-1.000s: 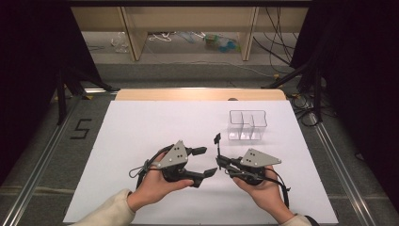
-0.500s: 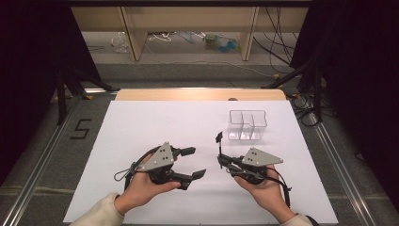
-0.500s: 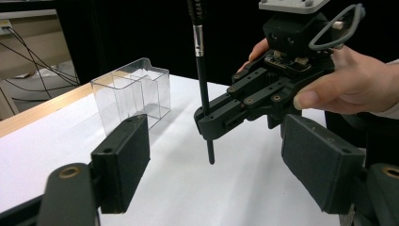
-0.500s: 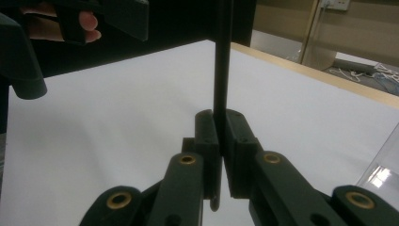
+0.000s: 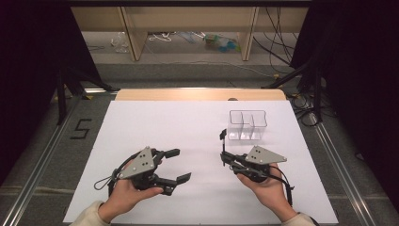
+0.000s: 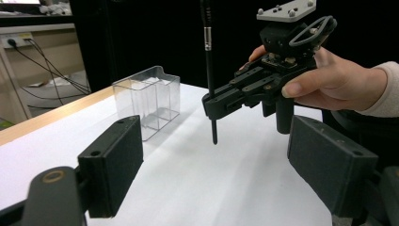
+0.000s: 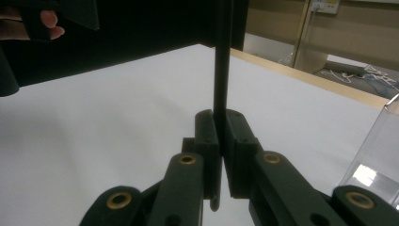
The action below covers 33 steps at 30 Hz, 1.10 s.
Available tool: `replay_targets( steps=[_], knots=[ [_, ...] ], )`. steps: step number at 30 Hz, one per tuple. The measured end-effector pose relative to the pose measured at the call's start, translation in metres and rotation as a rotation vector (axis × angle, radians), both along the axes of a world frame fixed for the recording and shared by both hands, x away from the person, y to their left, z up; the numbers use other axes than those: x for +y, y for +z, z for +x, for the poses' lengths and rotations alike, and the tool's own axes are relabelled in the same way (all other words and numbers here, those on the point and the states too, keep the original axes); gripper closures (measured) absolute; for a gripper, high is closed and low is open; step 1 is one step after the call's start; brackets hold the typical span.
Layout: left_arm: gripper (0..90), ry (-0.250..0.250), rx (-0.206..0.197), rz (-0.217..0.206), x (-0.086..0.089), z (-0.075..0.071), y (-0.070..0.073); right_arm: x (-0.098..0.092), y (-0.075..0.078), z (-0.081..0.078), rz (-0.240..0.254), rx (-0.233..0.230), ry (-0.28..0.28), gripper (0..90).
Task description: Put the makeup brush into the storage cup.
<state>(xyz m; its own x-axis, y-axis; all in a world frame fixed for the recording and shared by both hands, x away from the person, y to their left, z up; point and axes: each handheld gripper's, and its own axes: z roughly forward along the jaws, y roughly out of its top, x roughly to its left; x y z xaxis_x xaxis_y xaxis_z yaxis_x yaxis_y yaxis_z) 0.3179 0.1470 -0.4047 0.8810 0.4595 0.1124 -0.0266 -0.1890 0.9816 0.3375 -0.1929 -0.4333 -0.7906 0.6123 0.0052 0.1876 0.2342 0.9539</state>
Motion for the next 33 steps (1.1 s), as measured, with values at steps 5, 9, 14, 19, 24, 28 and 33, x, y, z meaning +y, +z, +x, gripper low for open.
replay_targets(
  steps=[5,9,14,19,24,28,33],
  knots=[
    [18.5,0.012,0.134,-0.094,0.010,-0.014,-0.006,-0.001,0.001,0.000,0.000,0.008,-0.003,85.8],
    [18.5,0.042,0.120,-0.119,0.023,-0.016,-0.006,-0.002,0.002,0.000,0.006,0.002,-0.007,85.8],
    [17.8,0.074,0.105,-0.133,0.037,-0.017,-0.008,-0.002,0.003,0.000,0.002,0.018,-0.006,85.8],
    [17.3,0.079,0.107,-0.136,0.047,-0.019,-0.013,-0.004,0.003,0.003,0.016,-0.006,-0.006,85.8],
    [16.6,0.097,0.097,-0.139,0.056,-0.018,-0.017,-0.009,0.006,0.004,0.022,0.012,-0.030,85.8],
    [16.5,0.103,0.096,-0.142,0.062,-0.014,-0.021,-0.012,0.008,0.006,0.040,0.001,-0.036,85.8],
    [16.2,0.120,0.095,-0.141,0.064,-0.013,-0.026,-0.016,0.011,0.008,0.039,-0.003,-0.056,85.8]
  ],
)
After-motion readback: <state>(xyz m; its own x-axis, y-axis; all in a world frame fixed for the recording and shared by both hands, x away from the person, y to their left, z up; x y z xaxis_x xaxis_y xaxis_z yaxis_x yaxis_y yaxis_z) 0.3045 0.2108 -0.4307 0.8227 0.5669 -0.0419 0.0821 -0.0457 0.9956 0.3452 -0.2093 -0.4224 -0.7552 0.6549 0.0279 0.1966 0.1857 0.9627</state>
